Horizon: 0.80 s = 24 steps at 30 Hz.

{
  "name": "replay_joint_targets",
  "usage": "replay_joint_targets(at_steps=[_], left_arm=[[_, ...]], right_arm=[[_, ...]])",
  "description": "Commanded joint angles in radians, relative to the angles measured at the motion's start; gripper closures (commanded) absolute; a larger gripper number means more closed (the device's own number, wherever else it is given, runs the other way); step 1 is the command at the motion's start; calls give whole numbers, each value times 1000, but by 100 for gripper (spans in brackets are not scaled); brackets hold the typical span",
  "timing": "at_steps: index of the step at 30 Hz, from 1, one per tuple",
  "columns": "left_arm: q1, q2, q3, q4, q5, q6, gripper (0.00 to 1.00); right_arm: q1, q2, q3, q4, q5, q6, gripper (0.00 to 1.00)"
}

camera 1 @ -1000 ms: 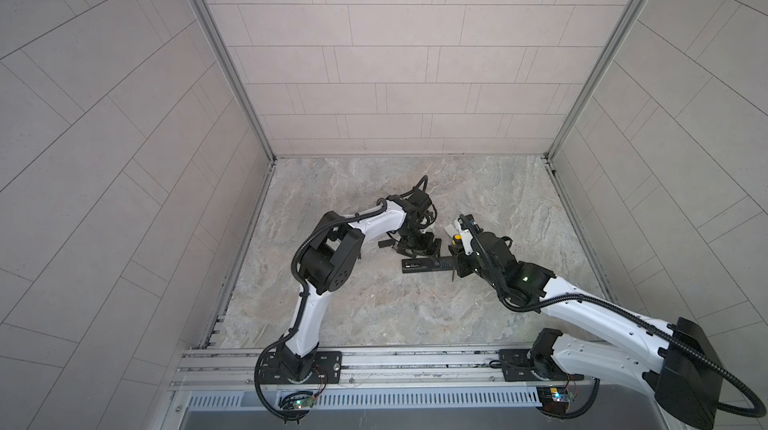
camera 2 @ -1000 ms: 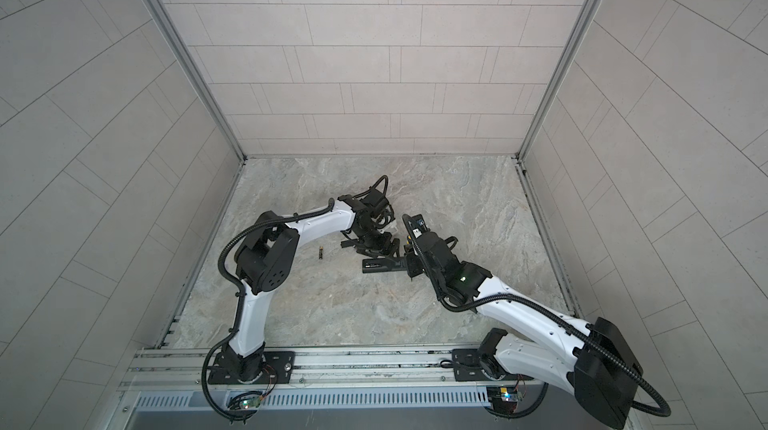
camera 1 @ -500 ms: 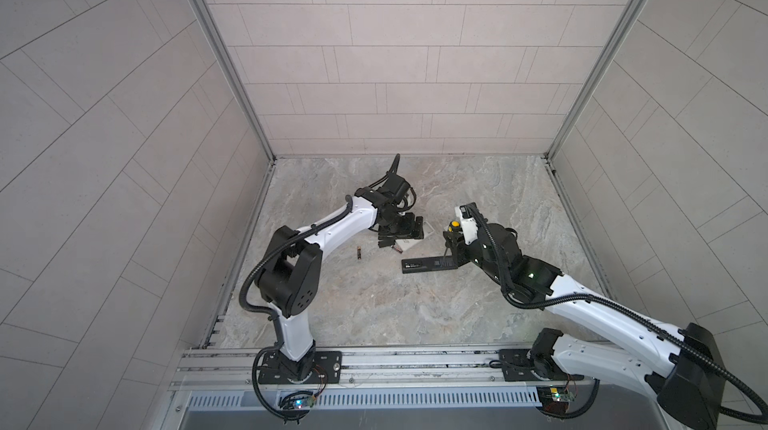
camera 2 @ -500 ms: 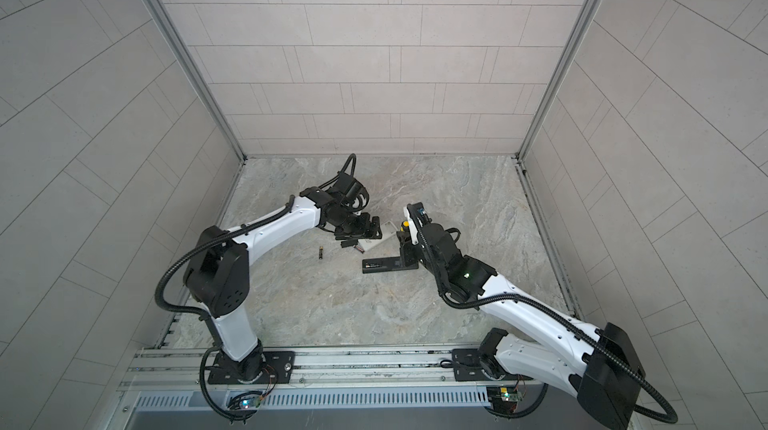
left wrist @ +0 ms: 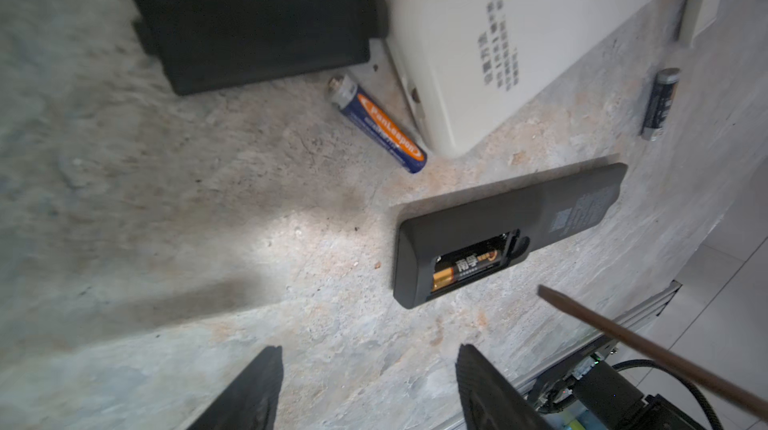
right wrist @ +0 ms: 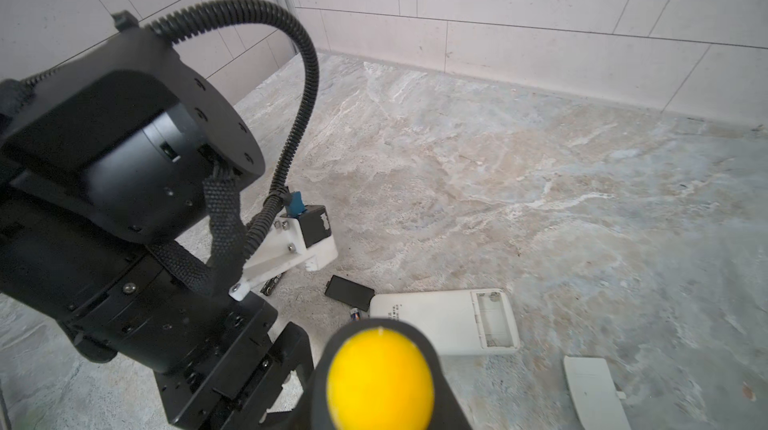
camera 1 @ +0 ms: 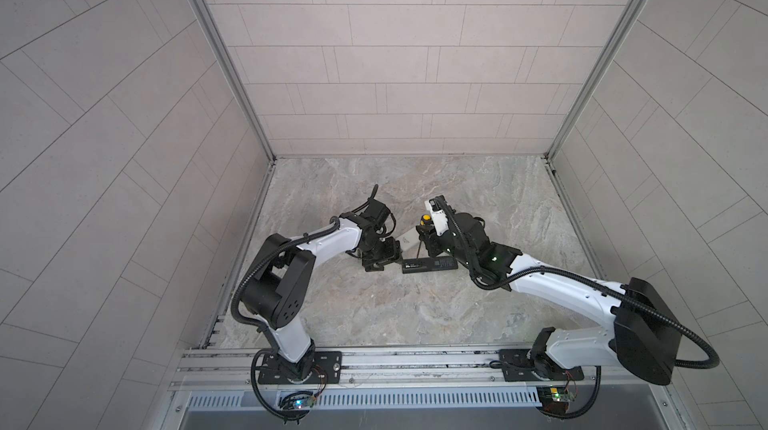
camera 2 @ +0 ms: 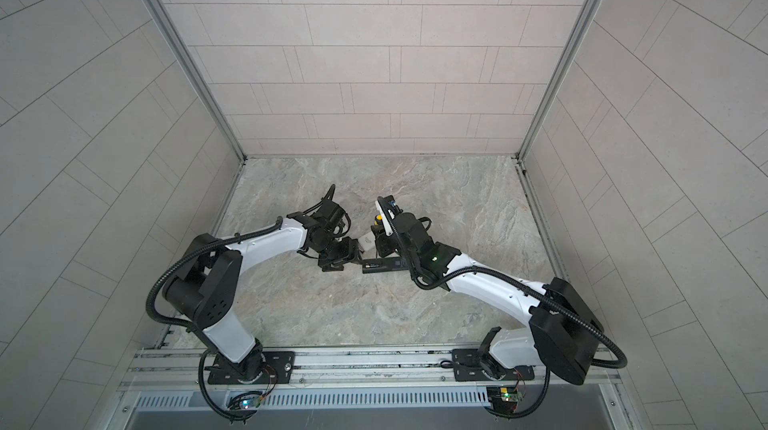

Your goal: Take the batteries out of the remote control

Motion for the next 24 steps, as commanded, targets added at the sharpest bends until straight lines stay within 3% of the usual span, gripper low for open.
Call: replay_joint_targets(at_steps=[1,18,24], left_arm=[[0,-20,-14,53,23,-30,31],[2,60,-15,98,63,-36,55],[-2,83,-15,128,90,-67,55]], right_arm=[[9,23,28,50,-4,-22,100],[9,1,38,-46,13,-56,100],[6,4,28,-67,8,-61,100]])
